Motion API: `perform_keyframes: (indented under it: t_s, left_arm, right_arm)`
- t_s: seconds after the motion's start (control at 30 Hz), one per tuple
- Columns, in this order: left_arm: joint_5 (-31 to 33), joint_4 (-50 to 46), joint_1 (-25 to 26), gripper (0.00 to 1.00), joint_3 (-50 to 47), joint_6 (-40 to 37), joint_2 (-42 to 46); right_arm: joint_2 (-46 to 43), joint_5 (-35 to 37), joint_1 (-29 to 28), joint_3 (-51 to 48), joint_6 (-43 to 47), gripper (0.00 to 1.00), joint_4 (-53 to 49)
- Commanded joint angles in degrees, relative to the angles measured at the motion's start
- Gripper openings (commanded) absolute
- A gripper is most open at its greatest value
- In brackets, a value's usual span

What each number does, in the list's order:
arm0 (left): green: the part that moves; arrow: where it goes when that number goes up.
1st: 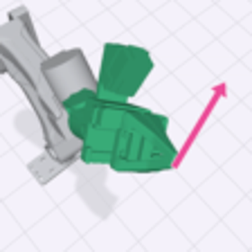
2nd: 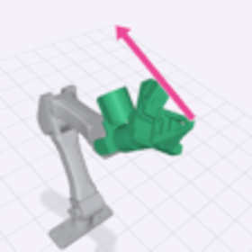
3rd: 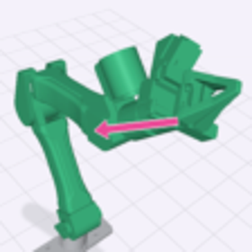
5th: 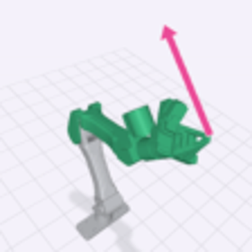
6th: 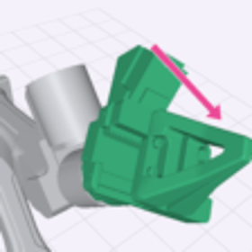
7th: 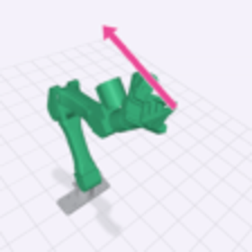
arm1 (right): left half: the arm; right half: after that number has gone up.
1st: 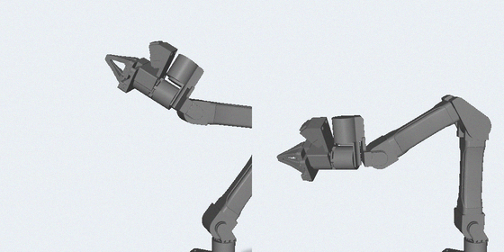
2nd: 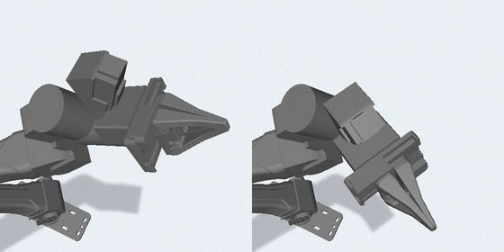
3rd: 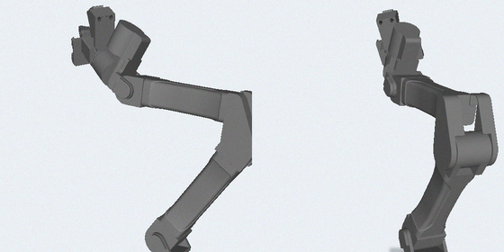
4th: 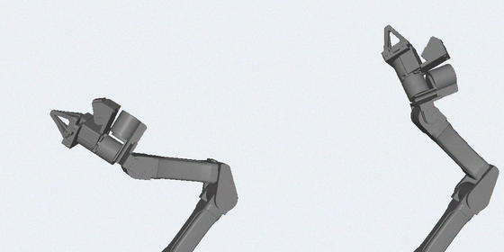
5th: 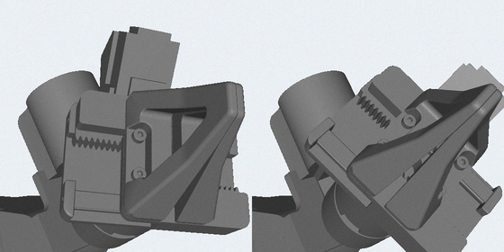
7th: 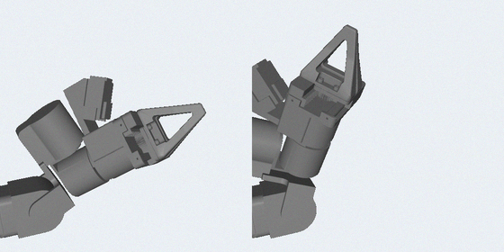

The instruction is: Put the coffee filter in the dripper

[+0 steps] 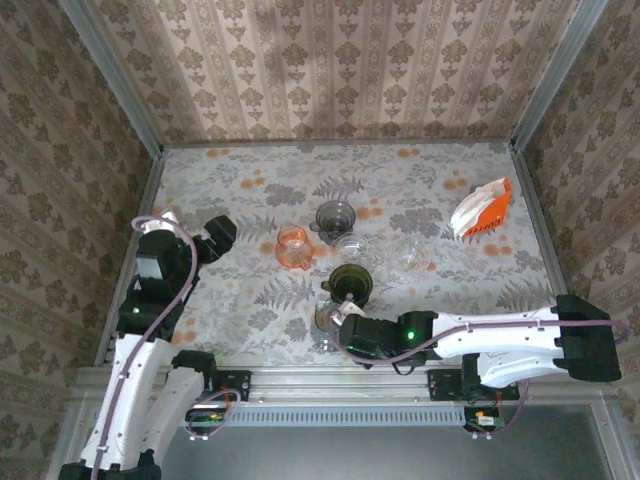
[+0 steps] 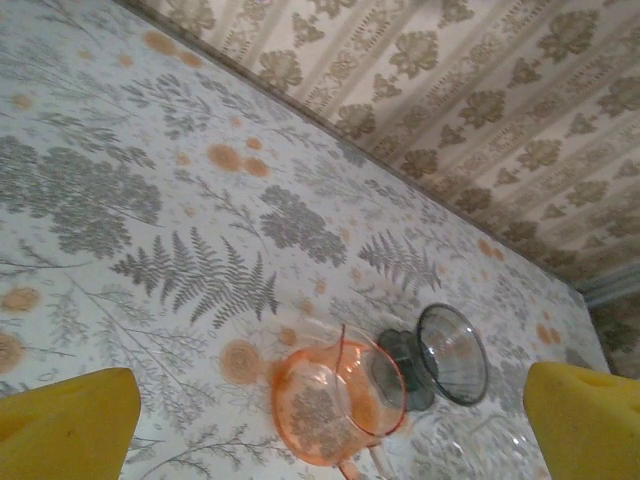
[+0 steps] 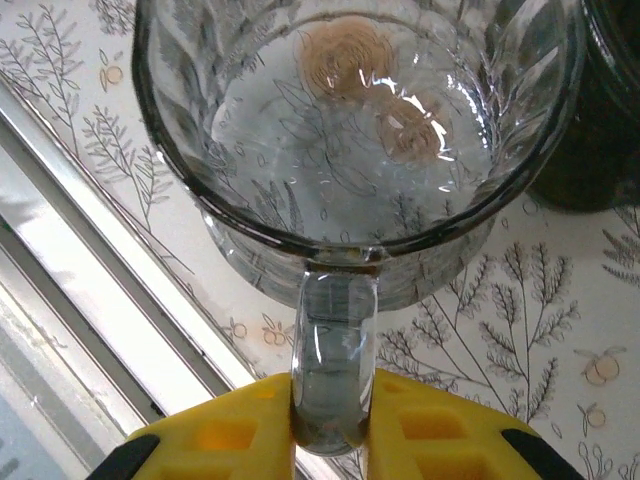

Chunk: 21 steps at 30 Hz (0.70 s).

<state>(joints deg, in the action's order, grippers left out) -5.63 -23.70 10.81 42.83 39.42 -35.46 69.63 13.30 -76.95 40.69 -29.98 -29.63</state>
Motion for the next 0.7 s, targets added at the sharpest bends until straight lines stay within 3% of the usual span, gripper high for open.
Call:
perform_keyframes:
  t_s: [0.0,0.27,0.47,0.57,0.67]
  left_arm:
    - [-4.81,3.89,-0.35,1.00,0.11,-1.77,0.88]
    - [-5.54,0.49,-0.94,1.00,2.37,1.46,-2.50]
    - [-7.32,2.34,-1.01,1.00,1.71,1.44,-2.76]
    - [-9.20,0.86,-0.49,1.00,2.77,-0.07,-4.36]
    - [-9.84,1.59,1.45,1.00,2.08,-0.53,-4.79]
  right_arm:
    - [-1.90,2.94,-0.33,-1.04,-3.24,0.24,-3.24]
    - [-2.62,3.75,-0.42,-0.95,-3.64,0.35,-3.07]
    - [-7.93,7.49,-0.65,0.45,-4.37,0.69,-5.70]
    - [-10.84,9.90,0.87,2.46,-5.24,0.72,-8.67]
    - [-13.40,7.55,6.85,3.82,-6.18,0.73,-9.96]
